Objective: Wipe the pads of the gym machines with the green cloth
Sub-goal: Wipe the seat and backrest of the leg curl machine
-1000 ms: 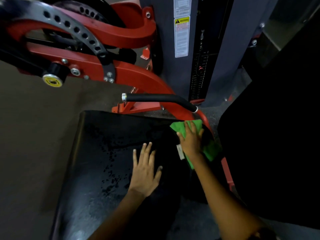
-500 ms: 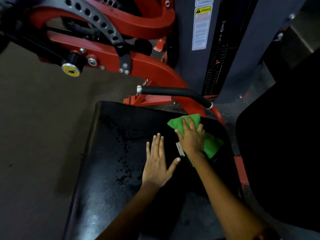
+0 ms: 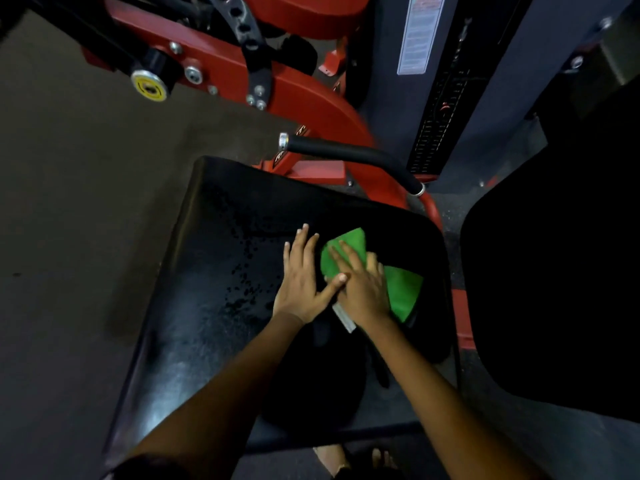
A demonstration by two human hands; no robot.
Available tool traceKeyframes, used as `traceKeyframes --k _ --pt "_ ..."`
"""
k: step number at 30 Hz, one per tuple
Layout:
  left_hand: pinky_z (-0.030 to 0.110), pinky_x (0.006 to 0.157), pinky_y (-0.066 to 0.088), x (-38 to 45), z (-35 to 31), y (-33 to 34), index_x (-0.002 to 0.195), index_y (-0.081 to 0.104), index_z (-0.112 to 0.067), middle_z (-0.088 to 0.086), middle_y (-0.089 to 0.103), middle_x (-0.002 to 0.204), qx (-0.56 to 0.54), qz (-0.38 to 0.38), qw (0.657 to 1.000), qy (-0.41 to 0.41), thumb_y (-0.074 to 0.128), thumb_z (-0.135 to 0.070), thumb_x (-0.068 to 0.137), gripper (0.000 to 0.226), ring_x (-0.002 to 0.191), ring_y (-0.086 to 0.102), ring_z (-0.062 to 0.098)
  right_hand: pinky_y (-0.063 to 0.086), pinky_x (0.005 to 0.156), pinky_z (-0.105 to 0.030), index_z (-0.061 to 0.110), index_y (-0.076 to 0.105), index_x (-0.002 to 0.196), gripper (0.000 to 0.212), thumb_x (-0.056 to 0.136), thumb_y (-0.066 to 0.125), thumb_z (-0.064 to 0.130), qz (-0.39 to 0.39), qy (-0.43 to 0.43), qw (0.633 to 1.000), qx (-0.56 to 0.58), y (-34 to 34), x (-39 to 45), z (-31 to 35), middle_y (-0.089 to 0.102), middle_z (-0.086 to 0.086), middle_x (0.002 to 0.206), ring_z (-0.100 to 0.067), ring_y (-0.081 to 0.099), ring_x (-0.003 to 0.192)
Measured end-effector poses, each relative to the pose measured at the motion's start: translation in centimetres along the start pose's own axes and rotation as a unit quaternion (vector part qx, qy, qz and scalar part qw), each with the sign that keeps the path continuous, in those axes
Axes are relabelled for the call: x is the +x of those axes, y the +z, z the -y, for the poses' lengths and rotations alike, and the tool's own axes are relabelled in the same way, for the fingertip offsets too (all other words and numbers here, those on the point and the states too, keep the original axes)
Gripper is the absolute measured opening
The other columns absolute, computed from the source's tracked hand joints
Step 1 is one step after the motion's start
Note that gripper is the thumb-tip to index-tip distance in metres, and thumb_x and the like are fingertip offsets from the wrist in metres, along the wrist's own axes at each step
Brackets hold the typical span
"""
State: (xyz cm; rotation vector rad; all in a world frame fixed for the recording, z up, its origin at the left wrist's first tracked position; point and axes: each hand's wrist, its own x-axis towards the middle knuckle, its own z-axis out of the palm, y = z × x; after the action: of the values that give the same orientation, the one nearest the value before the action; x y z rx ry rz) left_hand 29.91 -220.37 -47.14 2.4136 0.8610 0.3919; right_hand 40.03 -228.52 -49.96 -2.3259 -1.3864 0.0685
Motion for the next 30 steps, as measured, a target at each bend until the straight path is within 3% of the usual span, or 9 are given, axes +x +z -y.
traceKeyframes --k 3,6,9,12,16,21,24,28,30 --pt "0.009 0.111 0.009 -0.4 -0.3 -0.7 0.145 0.023 -0.007 0.004 0.004 0.157 -0.130 -0.018 0.991 -0.023 0.034 -0.076 0.082 0.095 0.140 0.007 -0.003 0.052 0.070 -0.037 0.024 0.059 0.124 0.051 0.081 0.046 0.047 0.020 -0.115 0.993 -0.028 -1.1 -4.6 -2.1 0.056 0.004 0.133 -0.028 0.054 0.087" --pt "-0.006 0.098 0.012 0.1 -0.4 -1.8 0.142 0.027 -0.007 0.000 0.006 0.155 -0.176 -0.002 0.984 -0.027 0.037 -0.075 0.081 0.092 0.127 0.007 -0.024 0.051 0.068 -0.040 0.025 0.060 0.126 0.052 0.081 0.048 0.050 -0.018 -0.038 0.998 -0.050 -1.5 -3.4 -3.9 0.059 0.000 0.129 -0.032 0.057 0.084" --pt "-0.004 0.098 0.014 0.0 -0.1 -2.5 0.140 0.031 -0.010 -0.003 0.005 0.156 -0.166 0.001 0.986 -0.031 0.030 -0.082 0.077 0.096 0.130 0.011 -0.014 0.050 0.070 -0.043 0.021 0.064 0.121 0.051 0.076 0.063 0.044 -0.032 0.075 0.996 -0.036 -0.4 -1.6 -1.0 0.060 -0.003 0.127 -0.037 0.057 0.084" --pt "0.015 0.105 0.022 -0.9 1.0 -3.2 0.139 0.034 -0.011 -0.003 0.007 0.157 -0.145 -0.018 0.988 -0.052 0.026 -0.083 0.076 0.096 0.134 0.017 -0.003 0.049 0.072 -0.038 0.024 0.059 0.126 0.053 0.082 0.048 0.050 -0.023 -0.043 0.998 -0.041 -0.1 -4.1 1.7 0.054 0.002 0.135 -0.030 0.050 0.091" --pt "0.030 0.110 0.028 -2.4 2.3 -4.7 0.140 0.034 -0.007 -0.004 0.010 0.156 -0.098 -0.017 0.994 -0.049 0.022 -0.079 0.082 0.093 0.137 0.024 0.007 0.051 0.078 -0.039 0.032 0.042 0.139 0.060 0.084 0.036 0.055 0.011 -0.193 0.979 -0.065 -1.2 -8.5 -1.2 0.044 0.008 0.142 -0.025 0.046 0.099" --pt "0.022 0.112 0.021 -4.0 4.2 -6.6 0.137 0.038 -0.004 0.002 0.014 0.156 -0.040 -0.046 0.997 -0.044 0.021 -0.073 0.086 0.088 0.137 0.021 0.004 0.050 0.070 -0.042 0.025 0.059 0.128 0.056 0.082 0.042 0.052 -0.019 0.030 0.999 -0.042 -0.6 -5.1 0.8 0.056 0.000 0.132 -0.033 0.056 0.087" --pt "0.004 0.105 0.016 -4.6 4.4 -7.5 0.135 0.039 -0.001 0.006 0.019 0.154 -0.045 -0.076 0.994 -0.067 0.030 -0.057 0.090 0.072 0.130 0.021 -0.009 0.050 0.072 -0.040 0.026 0.057 0.130 0.059 0.082 0.035 0.054 -0.022 -0.023 0.998 -0.058 -0.1 -4.9 5.1 0.055 0.001 0.135 -0.031 0.055 0.088" --pt "0.038 0.114 0.014 -6.1 5.4 -7.6 0.130 0.051 -0.001 0.015 0.040 0.146 0.197 -0.036 0.978 -0.049 0.030 -0.044 0.094 0.060 0.136 0.036 0.028 0.051 0.077 -0.038 0.031 0.042 0.139 0.061 0.084 0.035 0.055 0.013 -0.188 0.980 -0.062 -0.5 -9.3 3.9 0.046 0.006 0.143 -0.026 0.047 0.097" --pt "0.047 0.112 0.015 -6.6 6.3 -7.9 0.134 0.050 -0.003 0.015 0.041 0.145 0.265 0.008 0.963 -0.050 0.027 -0.043 0.093 0.061 0.136 0.037 0.030 0.052 0.075 -0.040 0.030 0.042 0.139 0.059 0.085 0.036 0.055 0.007 -0.174 0.983 -0.064 -0.7 -9.5 2.1 0.047 0.005 0.142 -0.028 0.049 0.097"
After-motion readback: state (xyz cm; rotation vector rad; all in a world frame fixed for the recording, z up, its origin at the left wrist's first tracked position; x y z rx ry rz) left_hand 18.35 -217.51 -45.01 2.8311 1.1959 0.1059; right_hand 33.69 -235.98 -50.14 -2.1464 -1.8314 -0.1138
